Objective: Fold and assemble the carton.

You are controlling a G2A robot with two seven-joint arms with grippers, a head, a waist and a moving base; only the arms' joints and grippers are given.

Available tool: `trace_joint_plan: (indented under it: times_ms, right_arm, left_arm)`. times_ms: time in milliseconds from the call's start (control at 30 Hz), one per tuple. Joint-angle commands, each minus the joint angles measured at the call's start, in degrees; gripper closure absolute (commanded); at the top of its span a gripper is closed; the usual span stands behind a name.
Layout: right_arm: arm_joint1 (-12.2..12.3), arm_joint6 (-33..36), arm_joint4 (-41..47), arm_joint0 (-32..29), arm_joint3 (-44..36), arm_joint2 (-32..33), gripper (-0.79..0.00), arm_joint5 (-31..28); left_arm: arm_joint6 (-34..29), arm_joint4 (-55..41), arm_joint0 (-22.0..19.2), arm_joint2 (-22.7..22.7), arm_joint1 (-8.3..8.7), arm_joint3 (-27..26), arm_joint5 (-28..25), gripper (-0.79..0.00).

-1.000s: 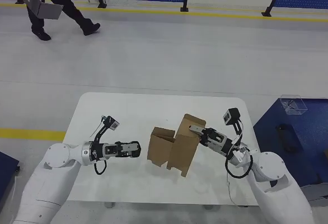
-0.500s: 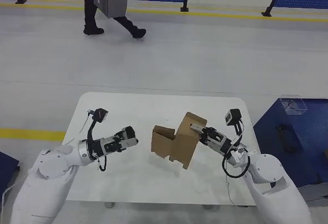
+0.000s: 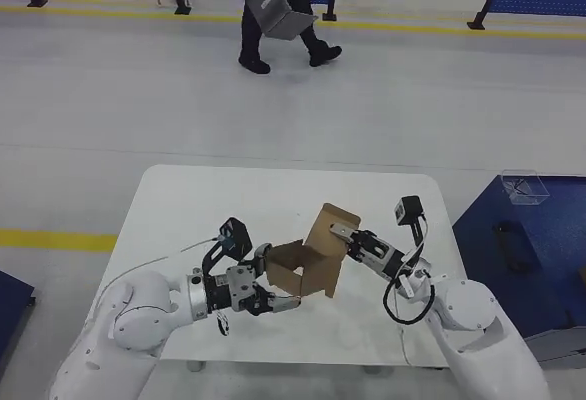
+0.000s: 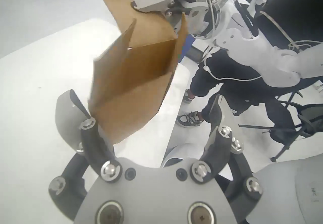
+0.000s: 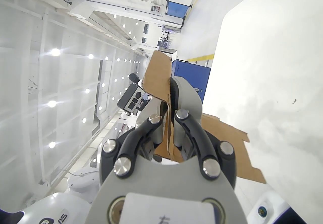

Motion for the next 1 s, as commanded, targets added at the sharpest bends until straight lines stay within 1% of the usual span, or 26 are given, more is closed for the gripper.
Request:
trace_joint_plan:
  times_ms: [0,233,367,433,633,767,967]
  right_arm:
    - [-0.05,-1.10,-1.04,-0.20,-0.31,0.07,0.000,-0.25]
    - [-0.30,-2.94,-2.20,-0.13,-1.35,-0.23,0.000,-0.32]
    - [-0.61,-3.29,-2.41,0.01,-1.76,-1.81,0.000,-0.29]
    - [-0.76,-3.44,-2.55,0.04,-1.70,-2.61,0.000,-0.34]
    - [-1.21,-2.18,-0.67,-0.07,-1.22,-4.85,0.000,-0.23]
    - [-1.36,-1.34,1.41,-0.28,-0.97,-4.82,0.000,0.10]
    - [-1.24,0.37,1.30,-0.38,-0.75,-4.07,0.000,1.19]
  left_arm:
    - [-1.22,-1.75,-0.32,0.81,0.05,-0.77,-0.34,-0.785]
    - [-7.67,-9.49,-1.25,4.28,0.32,-1.94,-0.96,-0.785]
    - [-9.39,-13.01,-2.45,6.12,0.30,-1.77,-1.21,-0.785]
    - [-9.65,-13.91,-3.00,6.92,0.26,-1.58,-1.28,-0.785]
    - [-9.19,-12.53,-4.30,9.23,0.05,-1.13,-0.70,-0.785]
    - [-8.29,-12.11,-4.95,9.72,0.02,-0.19,-0.35,-0.785]
    - [-8.37,-13.23,-5.24,10.40,0.08,0.40,0.19,-0.785]
